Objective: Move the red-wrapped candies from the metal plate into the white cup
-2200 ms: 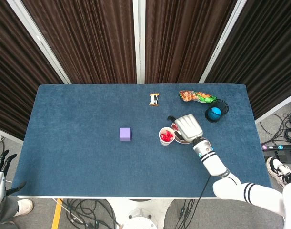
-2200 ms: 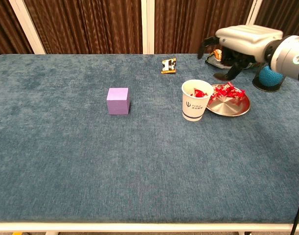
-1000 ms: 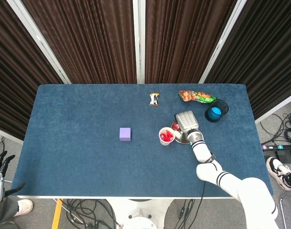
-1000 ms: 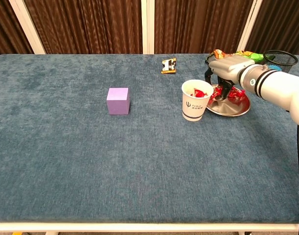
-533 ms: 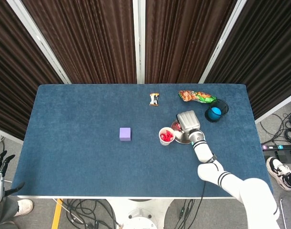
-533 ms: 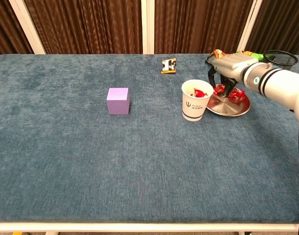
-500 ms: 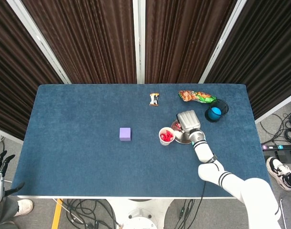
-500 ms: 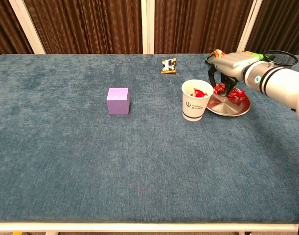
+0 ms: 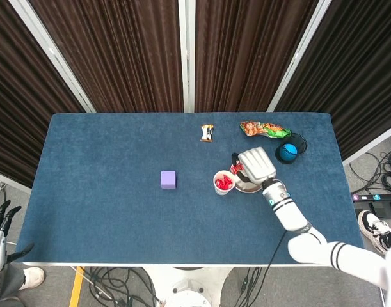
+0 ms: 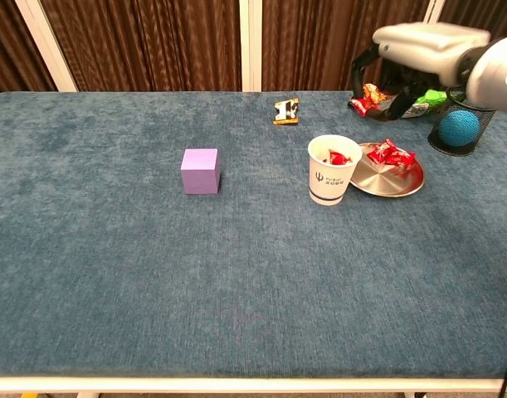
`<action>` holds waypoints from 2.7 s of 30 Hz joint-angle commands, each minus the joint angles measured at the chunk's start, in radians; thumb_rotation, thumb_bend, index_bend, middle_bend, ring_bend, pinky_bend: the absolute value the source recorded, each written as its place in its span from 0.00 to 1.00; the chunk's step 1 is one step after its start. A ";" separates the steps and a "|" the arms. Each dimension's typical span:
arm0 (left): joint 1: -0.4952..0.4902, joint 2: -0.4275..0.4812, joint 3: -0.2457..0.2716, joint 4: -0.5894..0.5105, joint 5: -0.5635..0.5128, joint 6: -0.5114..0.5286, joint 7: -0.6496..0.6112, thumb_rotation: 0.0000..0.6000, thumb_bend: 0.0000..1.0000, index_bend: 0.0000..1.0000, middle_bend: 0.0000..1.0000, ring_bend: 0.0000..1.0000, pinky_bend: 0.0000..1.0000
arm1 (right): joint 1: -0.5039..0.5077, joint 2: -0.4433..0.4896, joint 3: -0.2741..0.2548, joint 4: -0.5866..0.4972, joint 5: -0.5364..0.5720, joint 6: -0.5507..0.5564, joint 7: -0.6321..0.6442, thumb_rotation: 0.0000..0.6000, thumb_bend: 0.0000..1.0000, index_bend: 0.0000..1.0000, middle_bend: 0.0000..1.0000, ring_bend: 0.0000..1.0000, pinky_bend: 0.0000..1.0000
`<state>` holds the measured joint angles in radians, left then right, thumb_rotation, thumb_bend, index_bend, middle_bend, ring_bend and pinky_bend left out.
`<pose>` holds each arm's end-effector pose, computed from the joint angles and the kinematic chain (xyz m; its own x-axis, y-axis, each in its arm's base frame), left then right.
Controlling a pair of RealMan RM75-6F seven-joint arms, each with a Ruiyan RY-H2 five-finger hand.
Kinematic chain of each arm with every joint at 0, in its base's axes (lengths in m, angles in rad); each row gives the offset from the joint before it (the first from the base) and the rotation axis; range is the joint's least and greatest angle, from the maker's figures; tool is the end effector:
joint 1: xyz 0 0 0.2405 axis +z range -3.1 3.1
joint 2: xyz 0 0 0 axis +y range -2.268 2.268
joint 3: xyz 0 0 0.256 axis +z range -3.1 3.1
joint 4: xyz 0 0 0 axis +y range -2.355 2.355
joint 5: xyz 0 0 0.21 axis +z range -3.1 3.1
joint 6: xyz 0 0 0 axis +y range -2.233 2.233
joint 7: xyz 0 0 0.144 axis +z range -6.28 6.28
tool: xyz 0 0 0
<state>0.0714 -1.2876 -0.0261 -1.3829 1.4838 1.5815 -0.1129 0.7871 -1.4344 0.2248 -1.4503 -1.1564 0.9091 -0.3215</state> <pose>-0.3602 0.1233 0.1356 0.3539 -0.0212 0.9350 0.9253 0.1534 -0.3468 -0.1431 -0.3791 0.0285 0.5239 -0.1544 0.8377 -0.8049 -0.4115 0.4275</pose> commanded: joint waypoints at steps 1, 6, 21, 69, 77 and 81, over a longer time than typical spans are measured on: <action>0.002 0.001 0.000 -0.001 -0.001 0.003 0.000 1.00 0.03 0.21 0.15 0.12 0.13 | 0.000 0.000 -0.017 -0.018 -0.009 -0.009 -0.005 1.00 0.38 0.59 1.00 0.96 1.00; 0.011 0.003 0.004 0.000 -0.010 0.003 -0.001 1.00 0.03 0.21 0.15 0.12 0.13 | 0.023 -0.048 -0.027 0.025 0.014 -0.037 -0.027 1.00 0.38 0.55 1.00 0.96 1.00; 0.014 -0.002 0.003 0.008 -0.011 0.003 -0.009 1.00 0.03 0.21 0.15 0.12 0.13 | 0.026 -0.078 -0.037 0.083 0.018 -0.020 -0.018 1.00 0.33 0.30 1.00 0.96 1.00; 0.012 -0.011 0.006 0.022 -0.012 -0.010 -0.028 1.00 0.03 0.21 0.15 0.12 0.13 | 0.077 -0.311 -0.041 0.577 0.315 -0.219 -0.181 1.00 0.24 0.44 1.00 0.96 1.00; 0.012 -0.014 0.006 0.028 -0.014 -0.013 -0.032 1.00 0.03 0.21 0.15 0.12 0.13 | 0.089 -0.334 -0.034 0.615 0.336 -0.235 -0.203 1.00 0.31 0.50 1.00 0.96 1.00; 0.011 -0.015 0.005 0.029 -0.015 -0.015 -0.032 1.00 0.02 0.21 0.15 0.12 0.13 | 0.091 -0.338 -0.030 0.620 0.336 -0.236 -0.203 1.00 0.36 0.55 1.00 0.96 1.00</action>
<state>0.0822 -1.3028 -0.0208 -1.3538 1.4689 1.5666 -0.1450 0.8775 -1.7718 0.1944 -0.8297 -0.8198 0.6731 -0.5250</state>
